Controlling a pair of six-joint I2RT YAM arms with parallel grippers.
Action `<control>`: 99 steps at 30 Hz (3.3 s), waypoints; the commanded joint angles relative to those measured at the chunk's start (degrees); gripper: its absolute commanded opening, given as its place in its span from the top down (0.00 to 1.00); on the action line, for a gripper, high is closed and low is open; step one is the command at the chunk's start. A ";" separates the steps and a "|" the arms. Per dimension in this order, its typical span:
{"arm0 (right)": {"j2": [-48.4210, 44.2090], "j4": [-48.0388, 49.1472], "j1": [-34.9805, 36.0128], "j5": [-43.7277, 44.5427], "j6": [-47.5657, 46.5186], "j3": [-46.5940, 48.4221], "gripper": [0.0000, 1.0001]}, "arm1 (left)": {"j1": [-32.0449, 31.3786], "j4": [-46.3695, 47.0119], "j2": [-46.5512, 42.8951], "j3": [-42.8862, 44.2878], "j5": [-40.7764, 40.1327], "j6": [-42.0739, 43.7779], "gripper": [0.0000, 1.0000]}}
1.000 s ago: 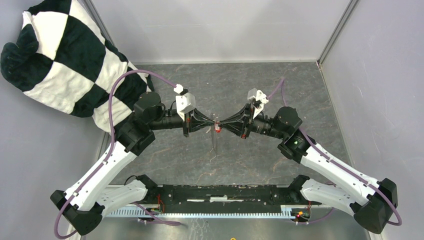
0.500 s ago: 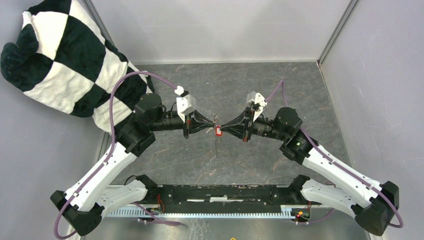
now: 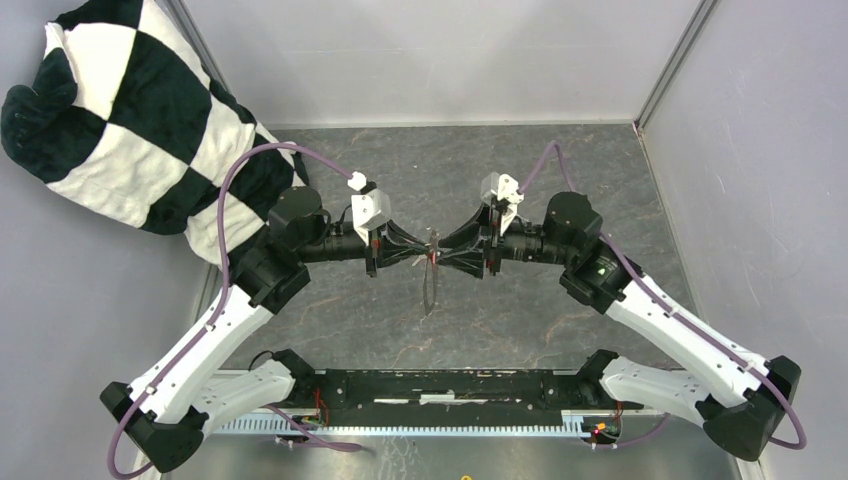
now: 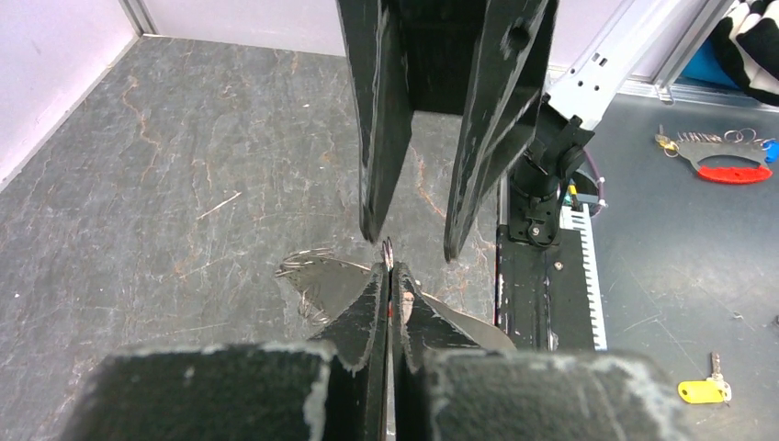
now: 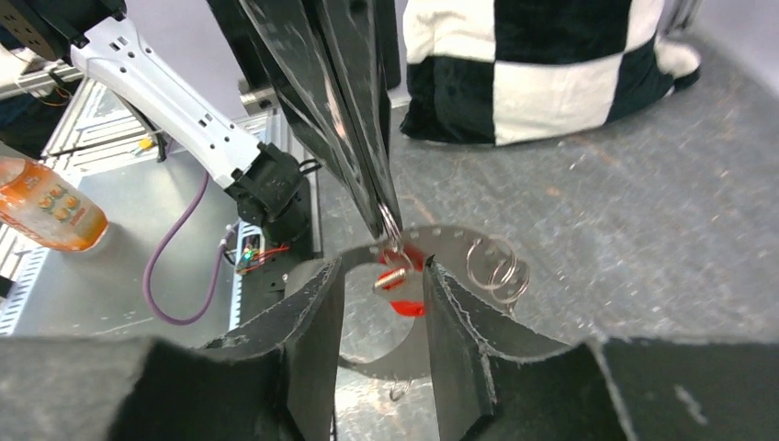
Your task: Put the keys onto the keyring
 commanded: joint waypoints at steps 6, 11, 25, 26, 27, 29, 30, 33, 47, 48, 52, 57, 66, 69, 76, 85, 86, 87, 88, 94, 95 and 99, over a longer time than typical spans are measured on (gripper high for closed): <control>-0.13 -6.66 -0.31 -2.24 -10.88 9.81 0.52 | -0.16 2.06 -1.25 1.46 3.98 0.84 0.98; 1.68 -3.97 -0.29 -9.17 -11.29 9.69 0.57 | -0.16 0.97 -1.01 2.28 7.28 1.12 0.98; 3.05 -3.03 -0.48 -11.90 -10.85 9.10 0.73 | -0.21 -0.57 -1.05 2.66 10.54 2.06 0.98; 3.17 -3.20 -0.46 -11.84 -10.89 8.95 0.74 | -0.17 -0.59 -1.09 2.73 10.55 2.07 0.98; 3.26 -3.14 -0.51 -11.79 -10.89 8.77 0.74 | -0.16 -0.57 -1.09 2.74 10.50 2.09 0.98; 3.24 -3.15 -0.63 -11.79 -10.88 8.23 0.73 | -0.16 -0.46 -1.00 2.83 10.54 1.99 0.98; 3.34 -3.07 -0.68 -11.80 -10.83 8.06 0.73 | -0.15 -0.39 -1.00 2.83 10.63 1.85 0.98; 3.22 -2.43 -0.75 -11.98 -10.23 7.39 0.73 | -0.15 -0.32 -0.99 2.83 10.72 1.71 0.98; 3.78 -1.38 -1.08 -14.02 -8.66 6.13 1.00 | -0.16 0.16 -1.16 2.58 10.81 1.92 0.98; 3.66 -1.35 -1.04 -14.22 -8.46 6.01 1.00 | -0.16 0.14 -1.18 2.51 10.77 1.92 0.98; 3.55 -3.18 -1.00 -12.50 -8.67 7.27 1.00 | -0.16 -4.52 -0.33 2.68 9.38 6.45 0.91; 5.61 -13.06 -0.99 -8.89 -12.00 11.20 1.00 | -0.17 -13.82 2.00 5.68 6.50 14.97 0.65; 6.94 -18.69 -0.81 -5.88 -15.58 13.70 1.00 | -0.16 -24.03 8.00 9.96 5.48 21.98 0.62; 7.68 -20.45 -0.47 -5.22 -16.48 15.06 1.00 | -0.24 -25.41 9.59 10.80 4.54 23.12 0.63; 9.37 -22.74 0.77 -3.45 -17.93 17.13 1.00 | -0.32 -25.84 11.80 12.92 4.69 23.50 0.62; 11.62 -25.01 2.64 -1.71 -18.91 20.49 1.00 | -0.77 -27.29 11.94 12.94 5.86 24.50 0.67; 11.89 -25.25 2.90 -1.61 -18.97 20.87 1.00 | -0.78 -27.29 12.00 12.94 5.81 24.58 0.68; 12.06 -25.40 3.05 -1.53 -18.95 21.21 1.00 | -0.78 -27.29 12.00 12.94 5.74 24.77 0.69; 12.20 -25.36 3.20 -1.51 -18.95 21.35 1.00 | -0.78 -27.29 12.05 12.92 5.53 24.97 0.72; 12.02 -25.60 3.81 -1.16 -19.02 21.27 1.00 | -0.78 -27.39 12.13 13.04 3.63 26.53 0.93; 11.92 -25.58 3.80 -1.33 -18.91 21.32 1.00 | -0.78 -27.37 12.03 12.98 3.50 26.68 0.96; 10.57 -24.54 3.65 -0.50 -17.96 21.24 1.00 | -0.78 -27.38 11.76 13.02 3.66 26.80 0.98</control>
